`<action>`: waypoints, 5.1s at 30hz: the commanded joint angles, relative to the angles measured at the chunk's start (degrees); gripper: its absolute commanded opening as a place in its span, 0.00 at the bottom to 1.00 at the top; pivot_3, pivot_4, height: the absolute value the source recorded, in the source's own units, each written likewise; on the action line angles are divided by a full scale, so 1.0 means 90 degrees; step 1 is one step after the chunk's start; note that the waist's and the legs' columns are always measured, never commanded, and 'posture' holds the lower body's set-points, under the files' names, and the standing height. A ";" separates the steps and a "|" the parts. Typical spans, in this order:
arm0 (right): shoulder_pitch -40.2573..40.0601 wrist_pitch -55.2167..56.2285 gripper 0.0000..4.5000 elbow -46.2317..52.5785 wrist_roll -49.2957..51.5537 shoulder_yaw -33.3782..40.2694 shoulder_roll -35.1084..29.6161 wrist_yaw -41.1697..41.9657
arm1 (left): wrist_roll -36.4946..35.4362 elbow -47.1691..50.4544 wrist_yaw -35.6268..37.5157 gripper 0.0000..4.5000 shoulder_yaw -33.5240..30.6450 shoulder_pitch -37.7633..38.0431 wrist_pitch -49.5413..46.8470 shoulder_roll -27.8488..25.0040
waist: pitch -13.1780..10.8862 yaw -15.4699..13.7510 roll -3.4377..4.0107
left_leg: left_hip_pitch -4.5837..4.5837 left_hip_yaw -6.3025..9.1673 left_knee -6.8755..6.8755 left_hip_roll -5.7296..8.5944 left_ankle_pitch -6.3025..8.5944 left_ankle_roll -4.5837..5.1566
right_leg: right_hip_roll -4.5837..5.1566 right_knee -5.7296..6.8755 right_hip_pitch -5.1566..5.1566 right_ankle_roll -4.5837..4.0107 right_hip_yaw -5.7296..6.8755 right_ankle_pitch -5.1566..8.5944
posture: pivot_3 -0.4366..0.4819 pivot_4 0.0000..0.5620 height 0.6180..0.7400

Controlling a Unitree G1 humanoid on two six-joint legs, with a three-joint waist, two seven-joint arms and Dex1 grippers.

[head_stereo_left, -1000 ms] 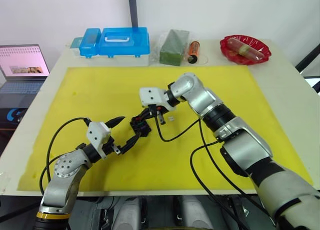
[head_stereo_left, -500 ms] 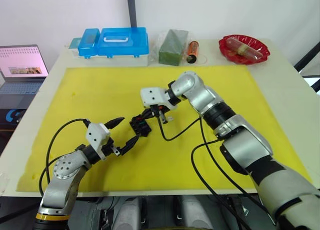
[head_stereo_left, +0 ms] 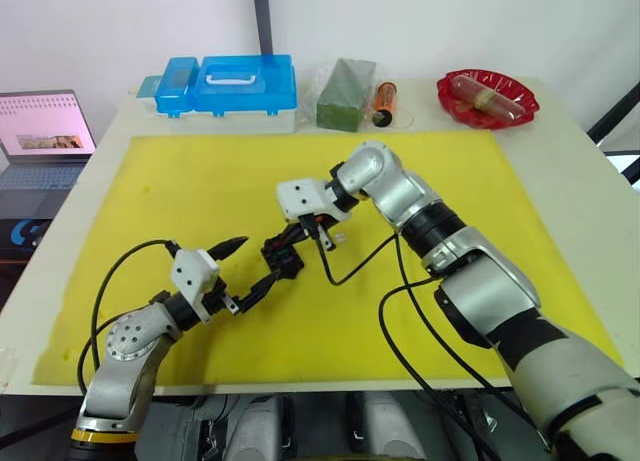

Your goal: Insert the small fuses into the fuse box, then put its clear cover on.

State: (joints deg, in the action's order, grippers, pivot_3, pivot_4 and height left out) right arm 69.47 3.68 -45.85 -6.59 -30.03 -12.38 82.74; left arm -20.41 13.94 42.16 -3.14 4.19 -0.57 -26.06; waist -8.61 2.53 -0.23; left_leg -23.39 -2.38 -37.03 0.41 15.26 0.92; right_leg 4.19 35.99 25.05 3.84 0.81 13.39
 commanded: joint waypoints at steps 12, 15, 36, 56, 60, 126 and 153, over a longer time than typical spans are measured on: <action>0.0349 0.0365 0.00 -0.0723 -0.0272 0.0065 0.0218 0.0038 | 0.0066 -0.0059 0.0041 1.00 -0.0068 -0.0002 0.0331 -0.0004 | 0.0000 0.0006 0.0001 | 0.0001 0.0000 0.0001 0.0000 0.0000 -0.0003 | 0.0000 0.0001 0.0001 -0.0003 0.0000 0.0001 | 0.48 0.27 1.00; 0.0427 0.0451 0.00 -0.0937 -0.0321 0.0085 0.0274 -0.0024 | 0.0089 -0.0077 0.0042 1.00 -0.0057 0.0008 0.0364 0.0005 | 0.0001 0.0007 0.0001 | 0.0002 0.0000 0.0001 0.0000 0.0000 -0.0004 | 0.0000 0.0003 0.0001 -0.0002 0.0000 0.0001 | 0.48 0.27 1.00; 0.0614 0.0473 0.22 -0.0967 -0.0340 0.0393 0.0315 0.0160 | 0.0145 -0.0206 0.0115 1.00 -0.0045 -0.0008 0.0468 0.0009 | 0.0000 0.0007 0.0002 | 0.0002 -0.0001 0.0002 0.0000 -0.0002 -0.0011 | 0.0000 0.0007 0.0004 -0.0001 0.0000 0.0001 | 0.48 0.27 1.00; 0.0174 -0.0738 0.01 0.0469 0.0263 0.0929 0.0254 0.0276 | 0.0133 -0.0187 0.0134 1.00 -0.0038 -0.0126 0.0428 -0.0016 | 0.0001 0.0002 0.0002 | 0.0001 -0.0001 0.0003 0.0000 0.0000 -0.0013 | 0.0001 0.0007 0.0006 0.0004 0.0000 -0.0002 | 0.48 0.27 1.00; -0.0087 -0.0866 0.01 0.0732 0.0217 0.0859 0.0251 0.0174 | 0.0133 -0.0187 0.0136 1.00 -0.0028 -0.0177 0.0406 -0.0021 | 0.0001 0.0001 0.0002 | 0.0000 -0.0001 0.0002 0.0000 -0.0001 -0.0012 | 0.0002 0.0007 0.0005 0.0005 0.0000 -0.0003 | 0.48 0.27 1.00; -0.1223 0.0698 0.01 -0.0619 -0.0915 -0.0099 -0.0052 -0.0798 | 0.0170 -0.0024 0.0029 1.00 -0.0085 -0.0089 0.0285 -0.0117 | 0.0042 -0.0013 0.0012 | 0.0106 -0.0004 0.0022 0.0005 0.0008 -0.0024 | 0.0010 -0.0001 -0.0094 -0.0012 0.0002 0.0008 | 0.48 0.27 1.00; -0.1527 -0.2798 0.01 0.3971 0.1067 0.1796 -0.0578 -0.1542 | -0.0104 0.0061 0.0388 1.00 -0.0304 -0.0099 0.0228 -0.0477 | 0.0058 -0.0007 0.0023 | -0.0002 -0.0008 0.0013 0.0005 0.0001 -0.0013 | 0.0016 0.0004 0.0016 -0.0011 0.0005 0.0007 | 0.48 0.27 1.00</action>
State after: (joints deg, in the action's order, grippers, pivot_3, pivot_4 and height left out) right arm 55.67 -18.71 -14.57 1.01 -16.06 -17.20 70.41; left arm -20.30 12.45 45.29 -4.16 3.57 1.47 -29.64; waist -8.09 2.46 -0.02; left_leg -23.41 -2.46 -36.91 0.46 15.26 0.81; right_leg 4.34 36.02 25.19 3.75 0.85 13.46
